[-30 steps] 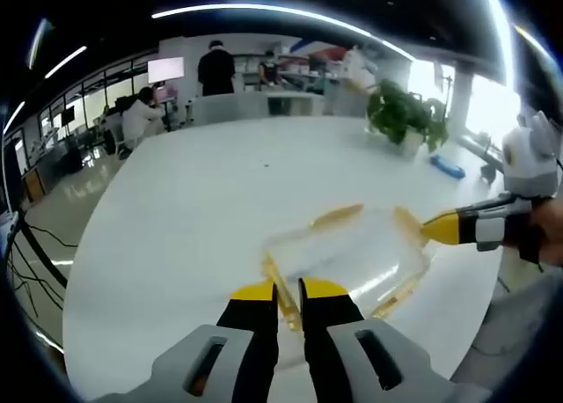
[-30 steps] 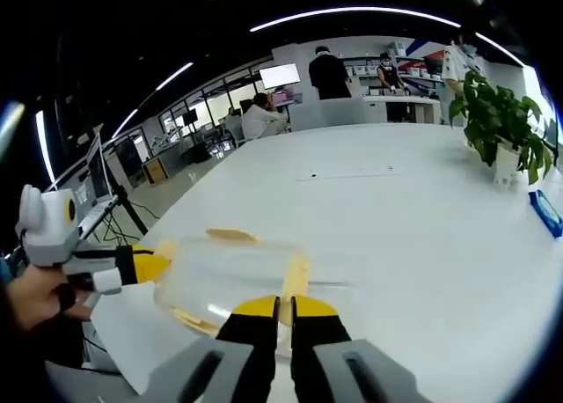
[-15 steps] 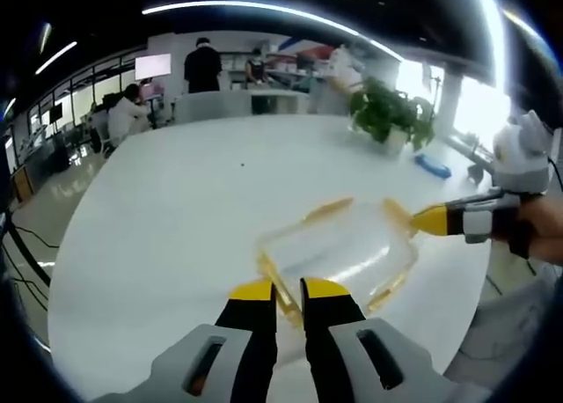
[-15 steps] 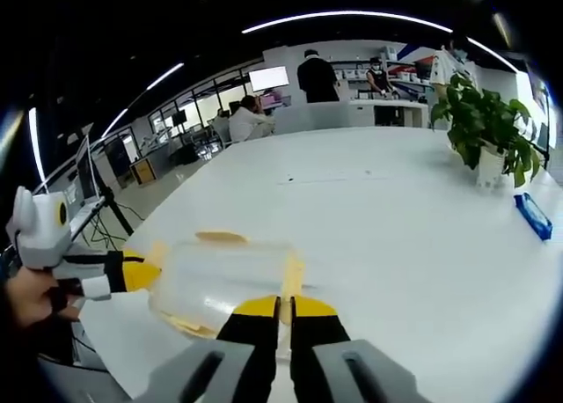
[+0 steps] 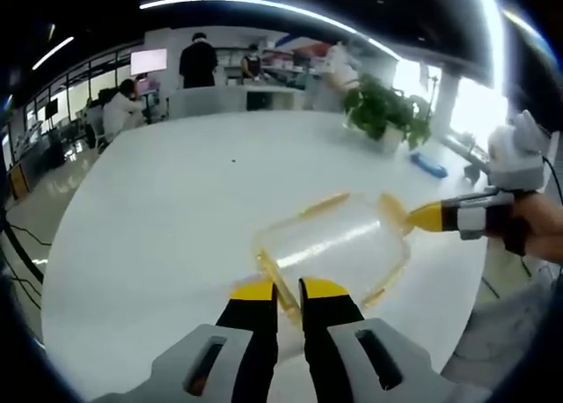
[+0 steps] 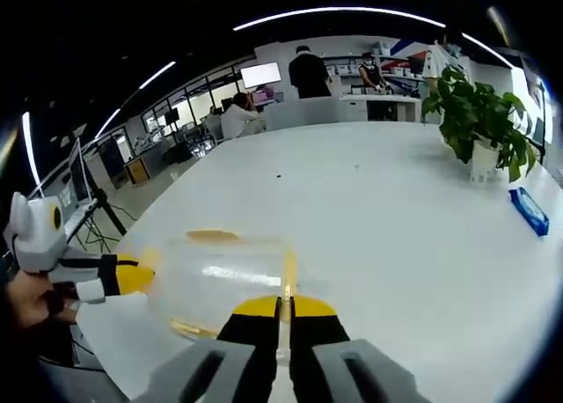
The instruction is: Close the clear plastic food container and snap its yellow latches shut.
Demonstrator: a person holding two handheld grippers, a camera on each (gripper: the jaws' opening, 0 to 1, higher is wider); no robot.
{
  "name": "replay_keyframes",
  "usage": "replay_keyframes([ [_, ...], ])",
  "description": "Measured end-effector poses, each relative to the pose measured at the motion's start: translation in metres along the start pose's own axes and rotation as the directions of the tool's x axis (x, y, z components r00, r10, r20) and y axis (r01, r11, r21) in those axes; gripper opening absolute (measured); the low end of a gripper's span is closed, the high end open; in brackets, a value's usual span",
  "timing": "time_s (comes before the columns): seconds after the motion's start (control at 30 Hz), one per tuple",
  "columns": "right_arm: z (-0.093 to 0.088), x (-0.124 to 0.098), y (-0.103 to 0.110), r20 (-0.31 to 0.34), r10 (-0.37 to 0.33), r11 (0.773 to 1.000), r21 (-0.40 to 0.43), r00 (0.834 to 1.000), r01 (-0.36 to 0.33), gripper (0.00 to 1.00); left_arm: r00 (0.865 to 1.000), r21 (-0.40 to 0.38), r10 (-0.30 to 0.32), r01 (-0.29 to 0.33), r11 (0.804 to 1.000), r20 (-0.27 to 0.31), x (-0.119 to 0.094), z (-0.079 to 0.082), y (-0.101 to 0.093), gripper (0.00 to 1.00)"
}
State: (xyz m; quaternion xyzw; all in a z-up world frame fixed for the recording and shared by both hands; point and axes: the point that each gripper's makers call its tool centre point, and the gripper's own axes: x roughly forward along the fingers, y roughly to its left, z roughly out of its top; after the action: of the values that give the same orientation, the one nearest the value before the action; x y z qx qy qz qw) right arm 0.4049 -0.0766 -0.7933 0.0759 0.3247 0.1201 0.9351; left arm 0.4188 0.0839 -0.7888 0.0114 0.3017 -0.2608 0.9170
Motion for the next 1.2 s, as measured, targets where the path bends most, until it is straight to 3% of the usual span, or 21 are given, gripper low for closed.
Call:
replay_keyframes([
  [0.63,-0.005,0.005,-0.002,-0.024,0.01,0.999,0.034,1.0,-0.01,0.0,0.999,-0.038,-0.008,0.006,0.999,-0.045,0.006,-0.002,0.002,0.07],
  [1.2,-0.009,0.004,0.008,-0.03,0.026,0.999,-0.039,0.999,-0.027,0.05,0.999,-0.026,-0.004,0.002,1.0,-0.052,0.0,-0.003,0.002,0.12],
])
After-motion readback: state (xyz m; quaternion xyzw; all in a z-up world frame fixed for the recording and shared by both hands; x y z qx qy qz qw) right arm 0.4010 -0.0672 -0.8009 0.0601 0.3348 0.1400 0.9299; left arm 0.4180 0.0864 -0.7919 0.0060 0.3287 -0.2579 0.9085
